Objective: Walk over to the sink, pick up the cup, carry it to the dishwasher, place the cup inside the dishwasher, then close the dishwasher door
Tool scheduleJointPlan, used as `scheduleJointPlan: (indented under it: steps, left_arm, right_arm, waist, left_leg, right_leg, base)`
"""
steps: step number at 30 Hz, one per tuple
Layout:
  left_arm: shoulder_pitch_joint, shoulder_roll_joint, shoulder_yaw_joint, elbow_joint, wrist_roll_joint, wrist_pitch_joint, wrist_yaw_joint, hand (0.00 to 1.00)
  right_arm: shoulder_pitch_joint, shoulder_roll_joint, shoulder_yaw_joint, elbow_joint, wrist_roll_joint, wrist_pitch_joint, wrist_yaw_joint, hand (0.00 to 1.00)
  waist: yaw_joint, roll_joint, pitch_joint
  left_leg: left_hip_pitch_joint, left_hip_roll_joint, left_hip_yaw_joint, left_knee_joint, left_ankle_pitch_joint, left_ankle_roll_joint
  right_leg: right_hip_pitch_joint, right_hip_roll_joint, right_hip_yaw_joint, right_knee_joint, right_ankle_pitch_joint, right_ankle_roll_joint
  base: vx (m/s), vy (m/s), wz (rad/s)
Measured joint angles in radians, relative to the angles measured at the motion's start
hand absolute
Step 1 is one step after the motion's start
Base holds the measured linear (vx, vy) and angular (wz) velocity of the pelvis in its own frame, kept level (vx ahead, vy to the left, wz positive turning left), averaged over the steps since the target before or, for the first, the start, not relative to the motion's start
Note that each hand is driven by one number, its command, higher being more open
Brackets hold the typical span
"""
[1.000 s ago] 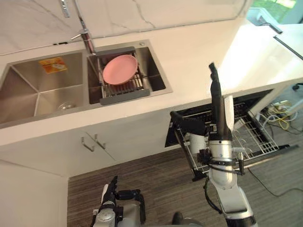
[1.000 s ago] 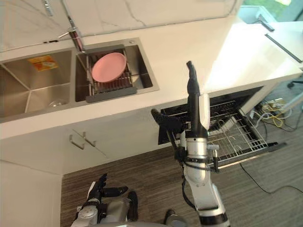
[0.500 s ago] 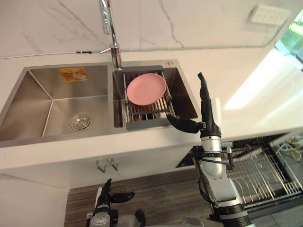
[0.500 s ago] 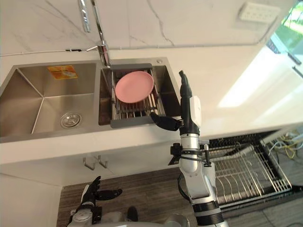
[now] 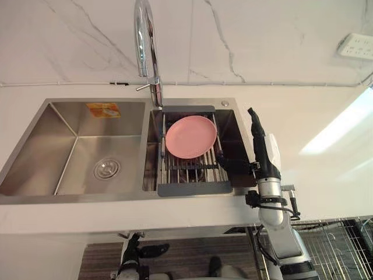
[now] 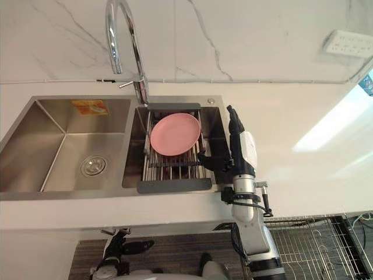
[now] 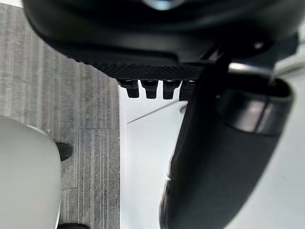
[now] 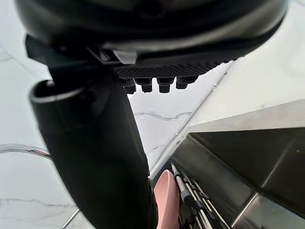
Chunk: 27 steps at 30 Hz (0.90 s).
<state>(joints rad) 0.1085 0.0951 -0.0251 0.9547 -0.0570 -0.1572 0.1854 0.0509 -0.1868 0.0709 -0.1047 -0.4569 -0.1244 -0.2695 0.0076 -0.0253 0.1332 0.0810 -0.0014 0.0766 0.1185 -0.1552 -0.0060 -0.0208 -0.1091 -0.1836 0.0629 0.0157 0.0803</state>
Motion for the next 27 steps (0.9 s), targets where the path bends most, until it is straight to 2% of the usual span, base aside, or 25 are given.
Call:
scheduleJointPlan:
  steps: [10, 11, 12, 27]
  left_arm:
    - [-0.003, 0.001, -0.003, 0.001, 0.0, 0.011, -0.012, 1.0]
    - [-0.003, 0.001, -0.003, 0.001, 0.0, 0.01, -0.012, 1.0]
    - [-0.03, 0.021, -0.002, 0.024, 0.0, 0.006, -0.011, 1.0]
    - [-0.012, 0.009, 0.034, 0.016, -0.002, -0.002, -0.011, 1.0]
  right_arm:
    - [0.003, 0.006, -0.02, 0.001, 0.0, 0.0, 0.022, 1.0]
    - [0.003, 0.008, -0.024, 0.002, 0.0, 0.0, 0.022, 1.0]
    - [0.001, 0.008, -0.024, 0.047, -0.009, 0.001, 0.022, 1.0]
    - [0.008, 0.042, 0.013, 0.047, 0.004, 0.001, 0.022, 1.0]
  waist:
    - [-0.001, -0.001, 0.0]
    - [-0.001, -0.001, 0.0]
    - [-0.022, -0.025, 0.048]
    - [-0.023, -0.025, 0.048]
  left_leg:
    - [0.008, -0.012, -0.041, 0.006, 0.002, 0.003]
    - [0.008, -0.008, -0.042, 0.005, 0.002, 0.004]
    - [0.023, 0.023, -0.063, -0.088, 0.047, 0.0]
    - [0.052, 0.026, -0.01, -0.088, 0.048, -0.002]
  right_leg:
    - [0.083, 0.0, -0.039, -0.115, 0.047, 0.004]
    - [0.087, 0.005, -0.04, -0.125, 0.053, 0.001]
    - [0.066, 0.039, -0.037, -0.15, 0.097, -0.032]
    - [0.082, 0.041, 0.001, -0.148, 0.098, -0.03]
  base:
    - [0.01, 0.007, 0.12]
    - [0.0, 0.0, 0.0]
    - [0.0, 0.0, 0.0]
    - [-0.02, 0.002, -0.07]
